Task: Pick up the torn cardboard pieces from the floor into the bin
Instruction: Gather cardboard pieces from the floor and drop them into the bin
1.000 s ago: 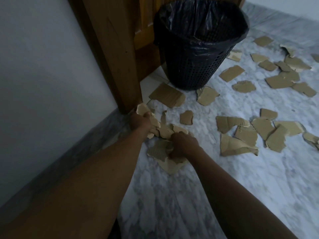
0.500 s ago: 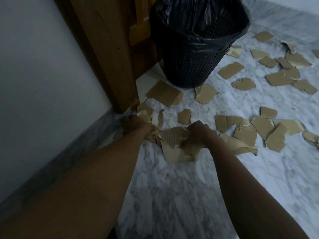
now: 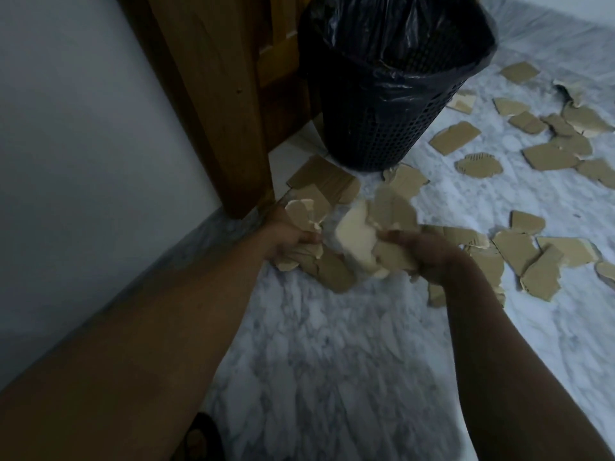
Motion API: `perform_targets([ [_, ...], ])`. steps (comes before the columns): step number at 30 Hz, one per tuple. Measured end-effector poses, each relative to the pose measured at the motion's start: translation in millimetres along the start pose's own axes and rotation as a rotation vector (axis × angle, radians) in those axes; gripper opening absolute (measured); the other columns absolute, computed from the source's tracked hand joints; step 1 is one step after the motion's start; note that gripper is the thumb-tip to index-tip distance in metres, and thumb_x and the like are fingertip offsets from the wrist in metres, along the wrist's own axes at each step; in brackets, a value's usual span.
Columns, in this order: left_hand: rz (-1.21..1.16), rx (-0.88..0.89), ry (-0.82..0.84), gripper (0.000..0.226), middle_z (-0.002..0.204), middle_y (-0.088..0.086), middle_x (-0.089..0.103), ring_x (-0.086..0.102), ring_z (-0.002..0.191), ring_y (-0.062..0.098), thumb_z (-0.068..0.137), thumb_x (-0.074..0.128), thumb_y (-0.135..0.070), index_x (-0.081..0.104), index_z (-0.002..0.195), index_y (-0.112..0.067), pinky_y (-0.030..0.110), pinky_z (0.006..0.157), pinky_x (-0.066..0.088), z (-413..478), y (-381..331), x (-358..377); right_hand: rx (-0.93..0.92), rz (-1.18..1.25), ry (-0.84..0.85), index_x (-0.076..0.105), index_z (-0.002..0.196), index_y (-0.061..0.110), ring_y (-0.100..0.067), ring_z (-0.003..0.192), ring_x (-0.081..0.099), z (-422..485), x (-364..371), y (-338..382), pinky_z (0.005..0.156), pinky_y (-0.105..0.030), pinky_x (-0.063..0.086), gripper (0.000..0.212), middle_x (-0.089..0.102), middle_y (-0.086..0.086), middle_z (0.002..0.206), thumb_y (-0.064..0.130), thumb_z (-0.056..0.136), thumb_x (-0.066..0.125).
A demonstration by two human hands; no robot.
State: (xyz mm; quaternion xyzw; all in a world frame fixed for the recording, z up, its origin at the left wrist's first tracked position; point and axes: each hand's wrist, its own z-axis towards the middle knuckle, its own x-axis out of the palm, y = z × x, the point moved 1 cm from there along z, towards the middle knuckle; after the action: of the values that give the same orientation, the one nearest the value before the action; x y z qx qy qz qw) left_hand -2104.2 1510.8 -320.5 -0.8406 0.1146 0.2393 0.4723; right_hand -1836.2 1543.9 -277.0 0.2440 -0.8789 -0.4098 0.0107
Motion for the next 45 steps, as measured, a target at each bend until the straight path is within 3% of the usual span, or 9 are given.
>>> perform_targets([
  [3,0.16,-0.014,0.128,0.099,0.141,0.006,0.056,0.055,0.124,0.02,0.056,0.095,-0.038,0.051,0.139,-0.008,0.026,0.1,0.045,5,-13,13,0.022,0.263,-0.113,0.065,0.093,0.009,-0.017,0.039,0.051,11,-11,1,0.035,-0.019,0.035,0.029,0.067,-0.006,0.065,0.037,0.087,0.07],
  [8,0.42,-0.04,0.151,0.135,0.163,0.014,0.014,0.021,0.149,0.028,0.066,0.089,-0.045,-0.003,0.155,0.001,0.033,0.116,0.027,7,-24,37,0.066,0.165,-0.409,0.067,0.086,0.007,-0.022,0.055,0.066,33,17,-11,0.044,-0.03,0.052,0.046,0.069,-0.007,0.073,0.045,0.068,0.087],
  [13,0.496,-0.109,0.096,0.104,0.142,0.014,0.053,0.054,0.127,0.027,0.064,0.089,-0.05,0.042,0.141,0.002,0.032,0.1,0.049,4,-30,43,-0.023,-0.112,-0.532,0.064,0.115,0.004,-0.032,0.102,0.065,57,51,1,0.086,-0.044,0.057,0.066,0.067,-0.014,0.109,0.05,0.071,0.082],
  [21,0.403,-0.214,0.027,0.097,0.136,0.015,0.058,0.059,0.121,0.029,0.06,0.094,-0.039,0.047,0.135,0.001,0.03,0.082,0.049,1,-36,46,0.037,-0.167,-0.449,0.051,0.118,0.013,-0.033,0.105,0.062,74,59,17,0.097,-0.055,0.048,0.064,0.061,-0.01,0.112,0.035,0.068,0.084],
  [32,0.224,-0.242,-0.052,0.087,0.137,0.013,0.056,0.056,0.123,0.028,0.064,0.092,-0.033,0.05,0.134,-0.005,0.03,0.09,0.049,-19,-28,45,-0.251,0.113,-0.501,0.065,0.103,0.01,-0.022,0.091,0.066,37,46,6,0.079,-0.033,0.055,0.038,0.068,-0.004,0.1,0.023,0.074,0.086],
  [34,0.149,-0.267,-0.056,0.093,0.14,0.013,0.054,0.055,0.124,0.029,0.064,0.093,-0.033,0.046,0.139,-0.005,0.03,0.091,0.049,-18,-21,43,-0.162,0.146,-0.389,0.065,0.11,0.013,-0.025,0.094,0.069,28,30,3,0.084,-0.039,0.059,0.048,0.071,-0.005,0.106,0.025,0.07,0.089],
  [38,-0.064,-0.279,-0.126,0.056,0.126,0.008,0.063,0.062,0.111,0.025,0.081,0.081,-0.028,0.059,0.128,-0.007,0.027,0.08,0.05,-19,-11,40,0.025,-0.23,0.024,0.064,0.123,0.013,-0.028,0.101,0.069,13,12,-9,0.088,-0.047,0.058,0.09,0.07,-0.006,0.115,0.042,0.045,0.097],
  [42,-0.419,-0.339,-0.152,0.1,0.108,0.008,0.07,0.069,0.085,0.022,0.039,0.098,-0.045,0.059,0.122,-0.006,0.033,0.059,0.061,-14,-9,38,-0.121,-0.633,-0.071,0.055,0.132,0.019,-0.019,0.107,0.06,8,33,-18,0.084,-0.033,0.049,0.084,0.061,0.001,0.123,0.041,0.059,0.091],
  [45,-0.527,-0.295,-0.242,0.147,0.122,0.008,0.068,0.069,0.1,0.027,-0.004,0.087,-0.064,0.059,0.13,-0.01,0.047,0.076,0.061,38,24,54,-0.215,-0.544,-0.119,0.064,0.116,0.014,-0.013,0.089,0.063,8,39,-19,0.073,-0.026,0.05,0.059,0.069,-0.005,0.111,0.031,0.066,0.09],
])
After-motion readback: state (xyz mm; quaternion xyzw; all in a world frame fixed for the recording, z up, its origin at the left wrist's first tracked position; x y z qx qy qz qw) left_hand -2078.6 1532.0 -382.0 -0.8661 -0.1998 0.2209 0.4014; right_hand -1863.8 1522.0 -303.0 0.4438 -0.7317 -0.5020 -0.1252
